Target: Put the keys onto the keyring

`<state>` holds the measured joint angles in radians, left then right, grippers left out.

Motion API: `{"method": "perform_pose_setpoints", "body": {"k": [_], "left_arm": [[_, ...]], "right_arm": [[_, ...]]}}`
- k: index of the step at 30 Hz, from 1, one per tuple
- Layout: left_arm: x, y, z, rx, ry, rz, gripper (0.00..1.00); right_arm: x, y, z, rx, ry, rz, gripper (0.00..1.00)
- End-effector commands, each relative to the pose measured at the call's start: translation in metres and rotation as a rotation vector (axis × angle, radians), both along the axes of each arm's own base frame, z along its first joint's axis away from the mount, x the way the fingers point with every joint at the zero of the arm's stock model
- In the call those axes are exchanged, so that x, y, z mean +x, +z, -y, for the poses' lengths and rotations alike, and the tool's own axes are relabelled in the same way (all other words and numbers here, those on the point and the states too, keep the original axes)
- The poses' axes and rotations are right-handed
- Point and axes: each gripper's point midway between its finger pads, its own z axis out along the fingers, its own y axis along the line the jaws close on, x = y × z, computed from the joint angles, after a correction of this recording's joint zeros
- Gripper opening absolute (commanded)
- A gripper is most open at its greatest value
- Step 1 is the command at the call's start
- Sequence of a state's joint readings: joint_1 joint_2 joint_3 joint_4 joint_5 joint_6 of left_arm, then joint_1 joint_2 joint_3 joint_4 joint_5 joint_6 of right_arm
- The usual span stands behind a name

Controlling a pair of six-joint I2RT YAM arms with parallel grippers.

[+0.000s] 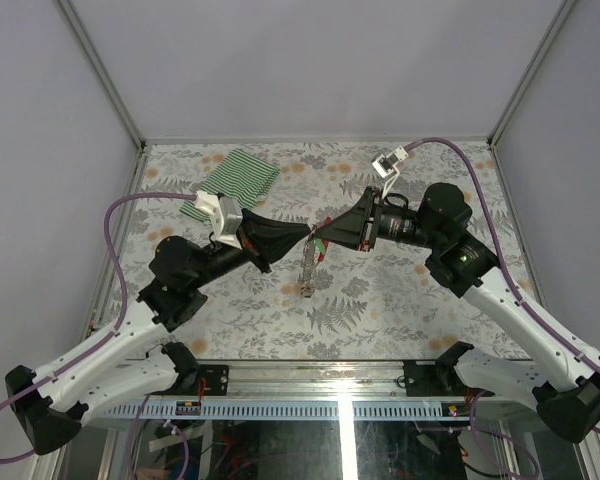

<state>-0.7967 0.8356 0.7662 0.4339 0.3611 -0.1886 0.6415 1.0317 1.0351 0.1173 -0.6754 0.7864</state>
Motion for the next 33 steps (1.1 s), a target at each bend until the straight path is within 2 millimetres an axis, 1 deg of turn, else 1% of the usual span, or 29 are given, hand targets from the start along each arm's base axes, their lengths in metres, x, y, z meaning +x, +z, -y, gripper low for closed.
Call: {"method": "perform_pose_setpoints", "body": {"k": [1,4,7,10,15,19,25,29,33], "left_arm": [[-0.01,0.037,-0.007,-0.095,-0.02,0.091,0.0],[-0.011,0.038,-0.007,-0.097,-0.02,0.092,0.0],[-0.011,0.039,-0.008,-0.099,-0.02,0.094,0.0],[-0.012,0.04,-0.008,-0.101,-0.021,0.094,0.0],[-0.013,0.042,-0.009,-0.108,-0.026,0.095,0.0],[-0.017,0.045,-0.009,-0.123,-0.046,0.095,0.0],[-0.027,0.051,-0.007,-0.15,-0.102,0.102,0.0],[-0.036,0.055,-0.005,-0.16,-0.154,0.118,0.0],[-0.042,0.056,-0.004,-0.162,-0.187,0.125,0.0]], "right_arm": [[-0.005,0.008,-0.003,0.023,0.037,0.027,0.22],[-0.005,0.008,-0.002,0.006,0.033,0.036,0.27],[-0.005,0.011,0.0,-0.002,0.026,0.063,0.3],[-0.013,0.026,0.005,0.025,0.036,0.146,0.34],[-0.027,0.051,0.017,0.084,0.032,0.347,0.42],[-0.028,0.058,0.027,0.116,-0.028,0.488,0.46],[-0.029,0.056,0.034,0.108,-0.058,0.675,0.46],[-0.036,0.055,0.033,0.101,-0.012,0.762,0.45],[-0.045,0.058,0.029,0.12,0.049,0.803,0.43]]}}
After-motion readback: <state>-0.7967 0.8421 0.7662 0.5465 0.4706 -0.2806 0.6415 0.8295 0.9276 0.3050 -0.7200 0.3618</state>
